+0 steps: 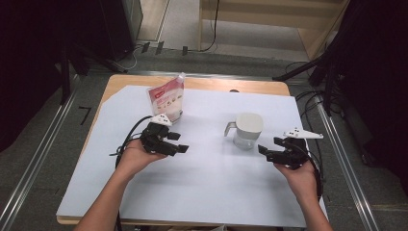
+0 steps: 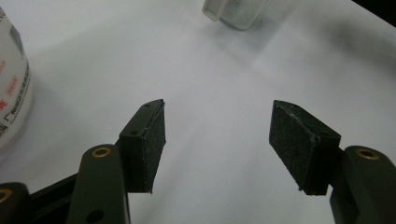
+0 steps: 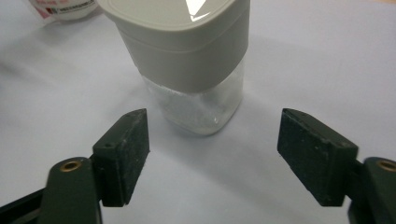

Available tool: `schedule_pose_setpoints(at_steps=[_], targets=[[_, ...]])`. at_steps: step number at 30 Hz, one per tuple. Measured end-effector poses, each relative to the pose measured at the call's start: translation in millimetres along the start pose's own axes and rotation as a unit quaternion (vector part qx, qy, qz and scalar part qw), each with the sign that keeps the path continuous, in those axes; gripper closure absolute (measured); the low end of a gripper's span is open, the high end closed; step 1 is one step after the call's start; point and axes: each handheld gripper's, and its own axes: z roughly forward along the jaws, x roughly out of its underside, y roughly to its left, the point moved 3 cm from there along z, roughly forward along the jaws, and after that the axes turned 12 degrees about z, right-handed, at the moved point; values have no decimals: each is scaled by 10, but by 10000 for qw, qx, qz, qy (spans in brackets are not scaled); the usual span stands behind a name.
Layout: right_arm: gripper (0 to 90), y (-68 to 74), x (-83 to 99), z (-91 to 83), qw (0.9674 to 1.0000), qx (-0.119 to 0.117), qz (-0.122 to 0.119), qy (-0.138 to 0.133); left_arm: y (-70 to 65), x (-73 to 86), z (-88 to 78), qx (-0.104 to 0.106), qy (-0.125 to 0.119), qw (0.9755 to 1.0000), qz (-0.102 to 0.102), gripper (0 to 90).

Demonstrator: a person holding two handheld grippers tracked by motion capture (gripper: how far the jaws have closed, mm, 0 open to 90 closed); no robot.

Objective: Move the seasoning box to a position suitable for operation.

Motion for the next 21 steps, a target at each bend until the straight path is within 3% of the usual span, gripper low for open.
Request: schedule_pose_setpoints(at_steps=[5, 12, 17, 21], targets=[[225, 44, -9, 57, 9997, 201, 137, -72, -8, -25, 12, 59, -25, 9999, 103, 373], [135, 126, -6, 141, 9983, 438, 312, -205, 16, -34, 17, 91, -80, 9999, 45, 376], [76, 231, 8, 238, 9945, 849, 460, -397, 30, -36, 38, 93, -68, 9999, 55, 379], [53, 299, 20, 317, 9943, 819, 510, -455, 23, -42, 55, 130, -92, 9998, 71, 381]])
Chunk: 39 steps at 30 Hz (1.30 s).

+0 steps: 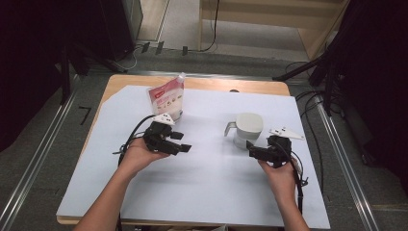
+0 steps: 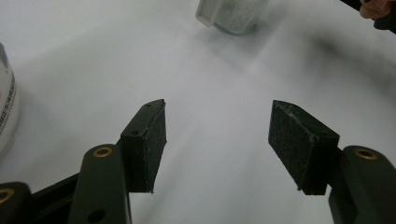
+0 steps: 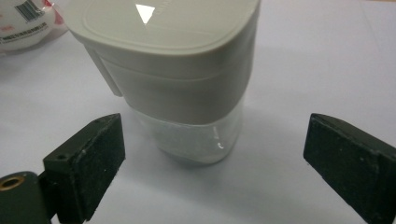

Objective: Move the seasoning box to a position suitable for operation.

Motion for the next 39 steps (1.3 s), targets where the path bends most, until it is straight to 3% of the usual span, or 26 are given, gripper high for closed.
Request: schedule_pose_setpoints(at_steps=[12, 19, 24, 32, 36, 39], targets=[[24, 151, 40, 203, 9996, -6, 244, -134, -8, 1, 4, 15, 23, 10000, -5, 380], [23, 229, 32, 348, 9985, 236, 275, -407, 4, 0, -3, 8, 30, 10000, -5, 380], [23, 288, 24, 459, 9964, 499, 278, -620, 9, 5, -8, -18, 33, 10000, -25, 381], [55, 317, -29, 579, 9922, 578, 523, -973, 27, 14, -6, -13, 39, 10000, -57, 381], [111, 303, -36, 598, 9910, 676, 432, -1072, 32, 15, -9, -16, 15, 10000, -77, 381], [117, 293, -40, 592, 9920, 640, 373, -1023, 39, 23, -9, -22, 18, 10000, -89, 381]])
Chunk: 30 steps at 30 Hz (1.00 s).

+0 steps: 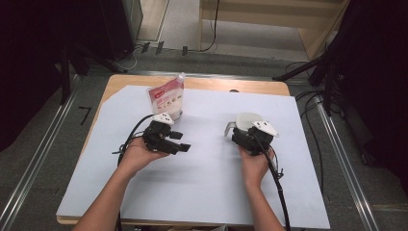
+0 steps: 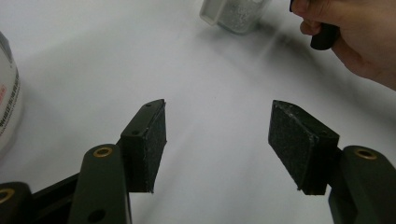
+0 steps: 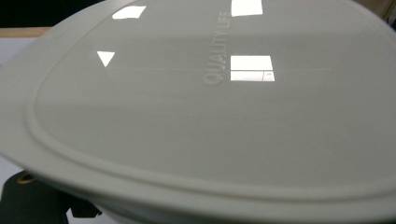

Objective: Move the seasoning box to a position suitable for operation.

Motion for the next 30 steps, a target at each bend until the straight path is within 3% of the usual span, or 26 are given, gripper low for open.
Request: schedule_pose_setpoints(at_steps=[8, 10, 12, 15, 18, 22, 25, 30], targets=[[126, -52, -24, -15, 9993, -259, -256, 117, 10, 6, 7, -37, 79, 10000, 20, 376], [127, -52, -30, -23, 9993, -276, -218, 147, 15, 9, 5, -42, 37, 10000, -10, 375], [128, -42, -49, -47, 9988, -413, -165, 179, 20, 9, -2, -55, 34, 10000, -25, 375], [128, -9, -83, -102, 9979, -543, -344, 76, 20, 12, -5, -54, 45, 10000, -25, 375], [128, 57, -121, -176, 9954, -842, -450, 112, 16, 9, -4, -43, 39, 10000, -14, 375], [128, 152, -160, -262, 9879, -1357, -695, 282, 11, 6, -13, -53, 0, 10000, 8, 376], [128, 225, -181, -370, 9783, -1861, -835, 373, 18, 3, -25, -92, -38, 9999, -30, 376], [128, 349, -141, -466, 9651, -2210, -1296, 549, 11, 1, -24, -111, -32, 9999, -6, 376]])
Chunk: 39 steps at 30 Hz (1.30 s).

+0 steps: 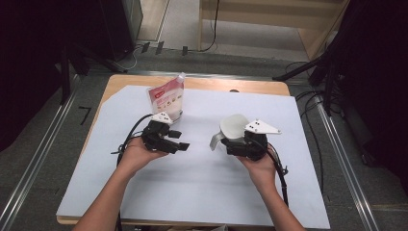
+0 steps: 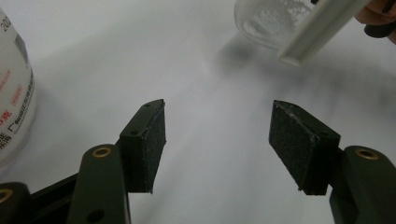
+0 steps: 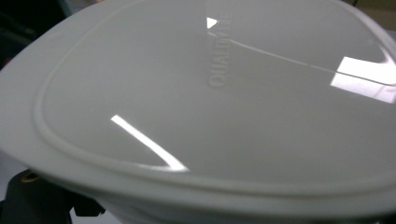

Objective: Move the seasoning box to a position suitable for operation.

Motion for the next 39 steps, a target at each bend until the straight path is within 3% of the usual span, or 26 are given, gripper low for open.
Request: schedule_pose_setpoints(at_steps=[7, 10, 20, 22, 26, 32, 36, 39], targets=[[128, 103, 130, 65, 9977, -477, -366, 324, 9, -9, -17, -95, -30, 9999, -38, 369], [128, 125, 196, 125, 9965, -528, -441, 474, 4, -7, -8, -90, -47, 9999, -33, 369], [127, 140, 323, 279, 9956, -502, -486, 621, -32, -1, 5, -10, 77, 10000, 59, 371], [127, 130, 332, 292, 9957, -525, -503, 574, -38, 2, 14, -23, 12, 10000, 68, 372], [125, 107, 346, 296, 9958, -596, -494, 489, -49, -4, 6, 9, 45, 10000, 73, 374], [119, 114, 378, 266, 9967, -509, -385, 492, -71, -13, 24, 32, 63, 9999, 102, 393], [14, 103, 389, 273, 9967, -426, -275, 630, -88, -17, 32, 46, 6, 9999, 120, 394], [1, 71, 402, 222, 9960, -304, -304, 788, -66, -13, -10, 35, 18, 9999, 126, 446]])
